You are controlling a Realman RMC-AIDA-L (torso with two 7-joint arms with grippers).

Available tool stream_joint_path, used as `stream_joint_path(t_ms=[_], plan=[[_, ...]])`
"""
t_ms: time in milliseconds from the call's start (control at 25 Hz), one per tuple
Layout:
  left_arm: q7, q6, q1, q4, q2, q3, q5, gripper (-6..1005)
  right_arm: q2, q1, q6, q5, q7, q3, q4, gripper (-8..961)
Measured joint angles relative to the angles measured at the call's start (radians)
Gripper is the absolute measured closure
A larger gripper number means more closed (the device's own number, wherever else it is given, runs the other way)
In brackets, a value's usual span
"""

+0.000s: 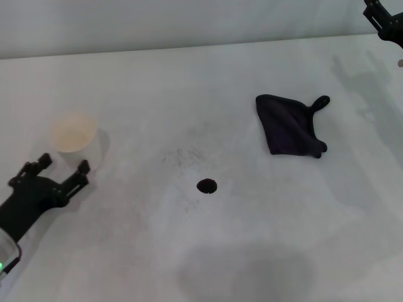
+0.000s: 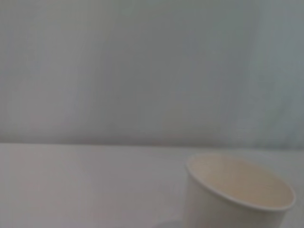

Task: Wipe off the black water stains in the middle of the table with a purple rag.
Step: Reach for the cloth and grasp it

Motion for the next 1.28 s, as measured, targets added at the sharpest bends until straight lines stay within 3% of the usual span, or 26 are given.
stream_joint_path(t_ms=[360,760,880,1000,1120,1240,1280], plan=[[-0.121,-0.292,0.136,0.036,0.012,-0.003,-0.161,112,-0.003,0.006,-0.031,-0.002,0.05,-0.01,0.0,82],[-0.119,-0.343,0.166,0.065,0.011,0.005,-0.163,112,-0.002,0.023,-0.063,-0.004,0.122,-0.066,-0.017,82],[-0.114,-0.388,0.192,0.069,0.012,-0.001,-0.221,112,-0.007,0.022,-0.067,-0.005,0.194,-0.149,-0.041,82],[-0.11,-0.394,0.216,0.078,0.015,-0.002,-0.337,111,-0.011,0.002,-0.117,-0.029,0.311,-0.309,-0.15,82],[-0.08,-0.354,0.222,0.086,0.016,-0.002,-0.443,111,-0.025,-0.022,-0.265,-0.16,0.522,-0.514,-0.361,82],[0.009,-0.299,0.214,0.093,0.016,-0.002,-0.504,111,-0.029,-0.036,-0.465,-0.416,0.825,-0.658,-0.602,82],[0.074,-0.262,0.204,0.095,0.016,-0.002,-0.517,111,-0.022,-0.035,-0.523,-0.604,1.007,-0.683,-0.714,82]])
